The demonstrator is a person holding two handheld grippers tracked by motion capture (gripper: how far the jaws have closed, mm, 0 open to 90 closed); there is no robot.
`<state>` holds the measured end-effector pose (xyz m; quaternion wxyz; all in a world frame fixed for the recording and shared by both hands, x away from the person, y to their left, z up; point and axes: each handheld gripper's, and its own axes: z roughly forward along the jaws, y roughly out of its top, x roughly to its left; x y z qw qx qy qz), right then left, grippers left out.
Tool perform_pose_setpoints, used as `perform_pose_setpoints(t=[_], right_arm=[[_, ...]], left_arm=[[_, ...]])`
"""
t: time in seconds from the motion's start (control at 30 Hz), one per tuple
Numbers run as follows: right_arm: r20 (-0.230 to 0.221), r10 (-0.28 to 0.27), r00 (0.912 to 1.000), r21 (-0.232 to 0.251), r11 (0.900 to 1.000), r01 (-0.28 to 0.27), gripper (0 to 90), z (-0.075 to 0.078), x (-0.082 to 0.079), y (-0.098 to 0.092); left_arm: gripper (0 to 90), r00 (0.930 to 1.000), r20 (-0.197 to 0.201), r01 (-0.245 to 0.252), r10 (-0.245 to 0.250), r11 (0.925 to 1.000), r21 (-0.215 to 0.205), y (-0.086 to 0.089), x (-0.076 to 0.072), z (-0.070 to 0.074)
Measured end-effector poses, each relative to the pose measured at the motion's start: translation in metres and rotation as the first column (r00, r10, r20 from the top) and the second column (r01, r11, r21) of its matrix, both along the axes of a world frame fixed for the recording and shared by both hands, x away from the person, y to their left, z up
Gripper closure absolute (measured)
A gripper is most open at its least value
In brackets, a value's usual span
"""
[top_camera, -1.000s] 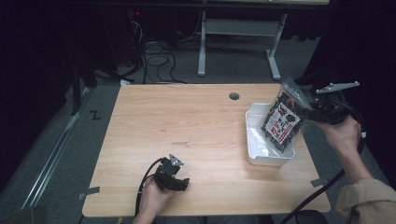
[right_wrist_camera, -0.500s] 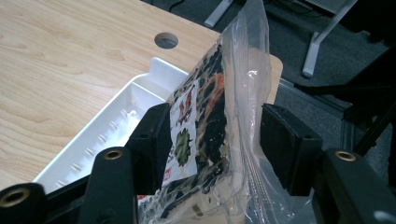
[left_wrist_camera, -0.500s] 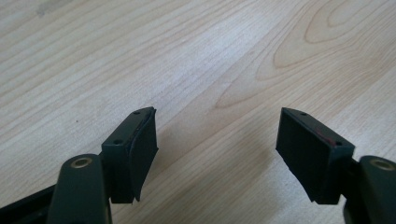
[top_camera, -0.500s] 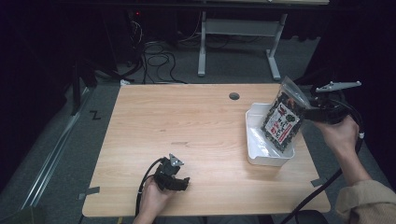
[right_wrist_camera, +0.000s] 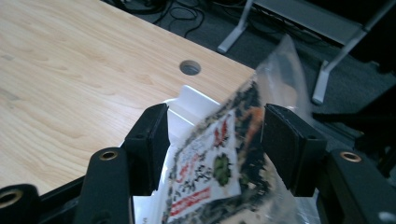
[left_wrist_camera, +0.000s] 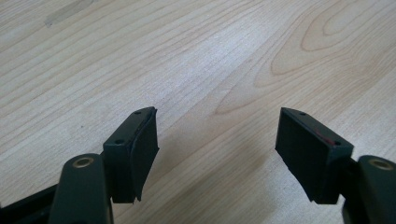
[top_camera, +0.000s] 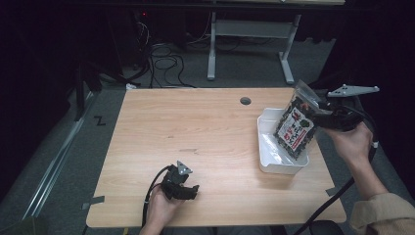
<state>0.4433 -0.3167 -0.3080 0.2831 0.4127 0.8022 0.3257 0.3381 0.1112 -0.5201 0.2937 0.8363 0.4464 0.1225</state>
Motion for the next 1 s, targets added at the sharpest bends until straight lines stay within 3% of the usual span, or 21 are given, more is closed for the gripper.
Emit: perform_pose_setpoints(t=[0.37, 0.6, 1.0], right_arm=[[-0.002, 0.106, 0.9944, 0.035, 0.994, -0.105, 45.9, -0.01, -0.013, 0.028], [-0.01, 0.181, 0.9835, 0.05, 0.982, -0.18, 47.4, -0.018, -0.026, 0.05], [-0.028, 0.23, 0.9729, 0.113, 0.968, -0.225, 45.9, -0.025, -0.037, 0.059]], left_arm=[[30.2, 0.9999, 0.011, 0.001, -0.001, 1.0, -0.005, 0.0, -0.001, 0.002], [30.2, 0.9999, 0.016, 0.0, 0.001, 1.0, -0.009, 0.001, -0.001, 0.002], [30.1, 0.9997, 0.024, -0.002, 0.002, 0.9999, -0.011, 0.0, -0.002, 0.004]])
